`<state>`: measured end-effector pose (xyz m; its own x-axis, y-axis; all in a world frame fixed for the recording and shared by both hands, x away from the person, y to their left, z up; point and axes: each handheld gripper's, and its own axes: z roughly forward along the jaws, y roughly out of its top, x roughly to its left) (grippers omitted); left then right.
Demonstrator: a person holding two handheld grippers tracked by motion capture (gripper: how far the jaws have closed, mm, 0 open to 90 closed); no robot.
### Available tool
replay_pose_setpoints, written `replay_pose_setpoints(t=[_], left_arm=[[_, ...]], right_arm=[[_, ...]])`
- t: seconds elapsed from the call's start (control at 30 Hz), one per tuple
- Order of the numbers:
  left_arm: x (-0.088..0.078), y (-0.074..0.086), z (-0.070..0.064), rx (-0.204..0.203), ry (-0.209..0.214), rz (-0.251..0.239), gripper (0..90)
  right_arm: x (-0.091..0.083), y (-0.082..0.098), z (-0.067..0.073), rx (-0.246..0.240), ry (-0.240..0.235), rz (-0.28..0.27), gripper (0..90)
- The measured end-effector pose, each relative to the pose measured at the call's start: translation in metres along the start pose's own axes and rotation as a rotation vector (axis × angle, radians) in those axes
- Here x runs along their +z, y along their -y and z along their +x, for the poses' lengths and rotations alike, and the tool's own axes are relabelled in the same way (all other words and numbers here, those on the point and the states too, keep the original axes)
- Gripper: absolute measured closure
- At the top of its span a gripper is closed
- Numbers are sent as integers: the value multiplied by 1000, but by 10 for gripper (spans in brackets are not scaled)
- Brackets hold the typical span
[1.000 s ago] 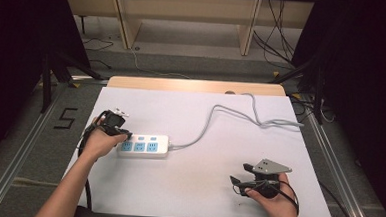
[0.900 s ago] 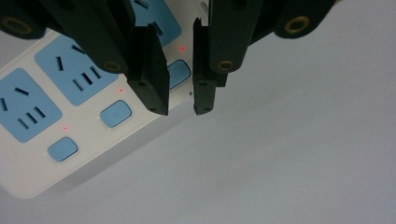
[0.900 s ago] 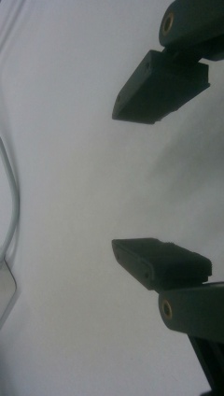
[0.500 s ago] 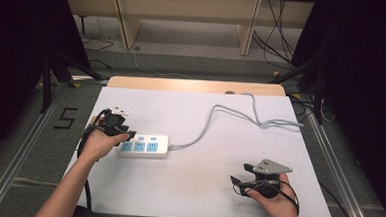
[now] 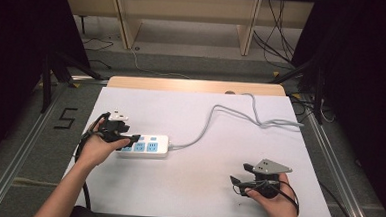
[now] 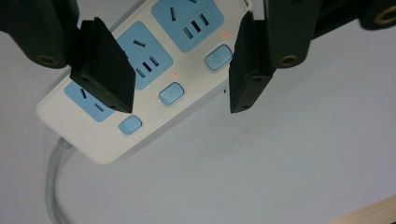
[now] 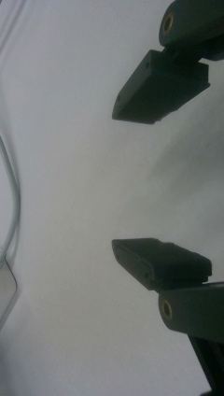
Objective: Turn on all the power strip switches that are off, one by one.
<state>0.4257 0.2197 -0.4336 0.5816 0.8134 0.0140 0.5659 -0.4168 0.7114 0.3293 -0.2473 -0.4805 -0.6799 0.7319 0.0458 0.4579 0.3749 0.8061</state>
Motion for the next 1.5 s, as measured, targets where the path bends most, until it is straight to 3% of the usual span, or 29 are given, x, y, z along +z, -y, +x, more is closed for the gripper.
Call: replay_pose_setpoints(t=[0.27,0.63,0.8,1.27,1.5], left_arm=[[-3,5,-10,67,40,-44,312],[-13,14,-27,116,77,-115,277],[-17,22,-33,145,71,-117,278],[-25,51,-40,175,51,-114,267],[-26,58,-44,178,51,-118,263]], right_arm=[[0,0,0,1,-1,-2,323],[-1,0,-1,-1,0,-9,321],[-1,0,-1,-1,2,-7,321],[0,0,-1,1,1,-6,322],[0,0,-1,-2,3,-4,321]])
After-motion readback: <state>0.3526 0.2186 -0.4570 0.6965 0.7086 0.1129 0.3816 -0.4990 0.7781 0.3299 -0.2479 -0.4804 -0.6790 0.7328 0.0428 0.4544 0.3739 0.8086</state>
